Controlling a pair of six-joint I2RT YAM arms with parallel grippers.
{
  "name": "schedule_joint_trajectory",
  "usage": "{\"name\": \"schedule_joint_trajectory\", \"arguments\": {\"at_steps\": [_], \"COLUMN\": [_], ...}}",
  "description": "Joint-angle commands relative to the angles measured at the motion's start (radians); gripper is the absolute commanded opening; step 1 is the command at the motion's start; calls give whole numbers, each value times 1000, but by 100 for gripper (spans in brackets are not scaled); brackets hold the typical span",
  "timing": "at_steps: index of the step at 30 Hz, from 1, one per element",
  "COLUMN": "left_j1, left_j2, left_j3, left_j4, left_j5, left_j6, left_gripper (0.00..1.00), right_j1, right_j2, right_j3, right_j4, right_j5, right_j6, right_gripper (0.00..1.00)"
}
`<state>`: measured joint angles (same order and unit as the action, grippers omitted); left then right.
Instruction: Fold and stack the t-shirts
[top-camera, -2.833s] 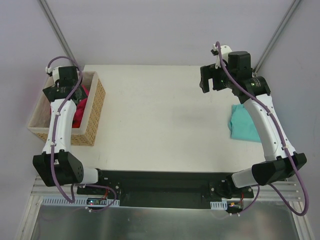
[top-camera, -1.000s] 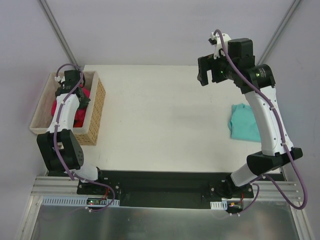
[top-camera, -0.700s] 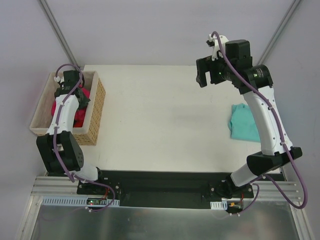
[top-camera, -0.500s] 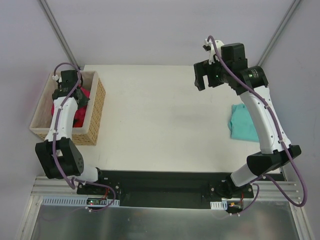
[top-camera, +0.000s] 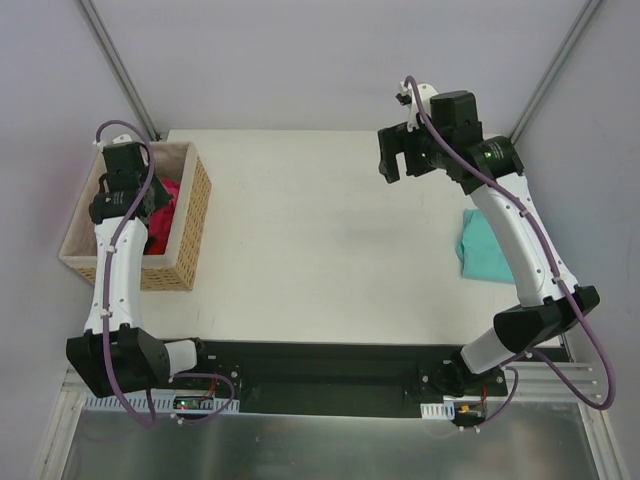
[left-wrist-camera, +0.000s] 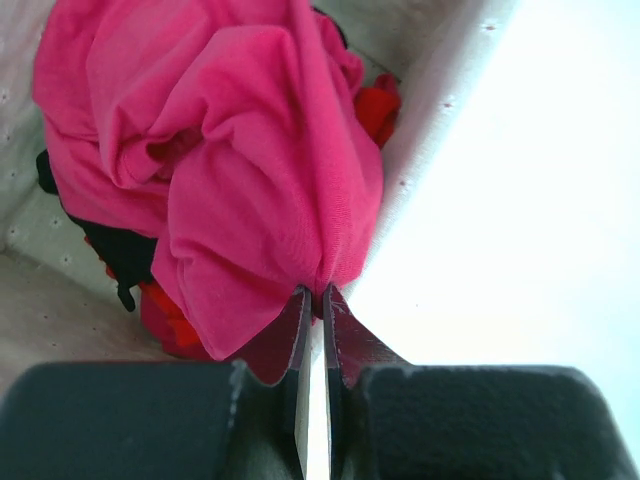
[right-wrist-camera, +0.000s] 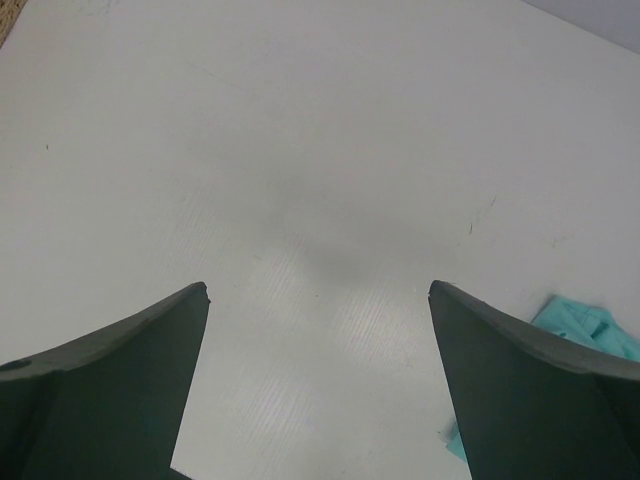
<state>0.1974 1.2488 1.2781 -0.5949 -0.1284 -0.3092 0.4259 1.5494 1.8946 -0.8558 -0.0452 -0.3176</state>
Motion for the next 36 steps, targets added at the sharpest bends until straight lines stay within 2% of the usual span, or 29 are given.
{"name": "schedule_joint_trajectory", "arguments": {"at_steps": [1,9,18,21,24,26,36], "left_j1": [-3,-4,-24,-84,-191,-277,-516], "left_j2": [-72,-111,-127,-109,-85,-60,66], "left_j3": [56,132,142,164,184,201,309], "left_j4": [35,41,41,41,40,33,4], "left_j5": [79,340,509,532,520,489,408], "left_j6": [59,90,79,94,116,121,117], "left_gripper": [0,0,0,0,0,0,0], "right_j1": [13,19,24,25,27,28,30], "right_j2": [-52,-66,-71,-66,-58,-55,-80], "right_j3": [-11,-60,-114,-123,-120,-118,-158], "right_j4": [55,89,123,130,136,139,150], "right_j5": [-2,-7,-22,-30,-36,-35,-5], "right_j6": [22,20,20,20,20,17,2], "right_gripper": [96,96,96,96,96,96,96]}}
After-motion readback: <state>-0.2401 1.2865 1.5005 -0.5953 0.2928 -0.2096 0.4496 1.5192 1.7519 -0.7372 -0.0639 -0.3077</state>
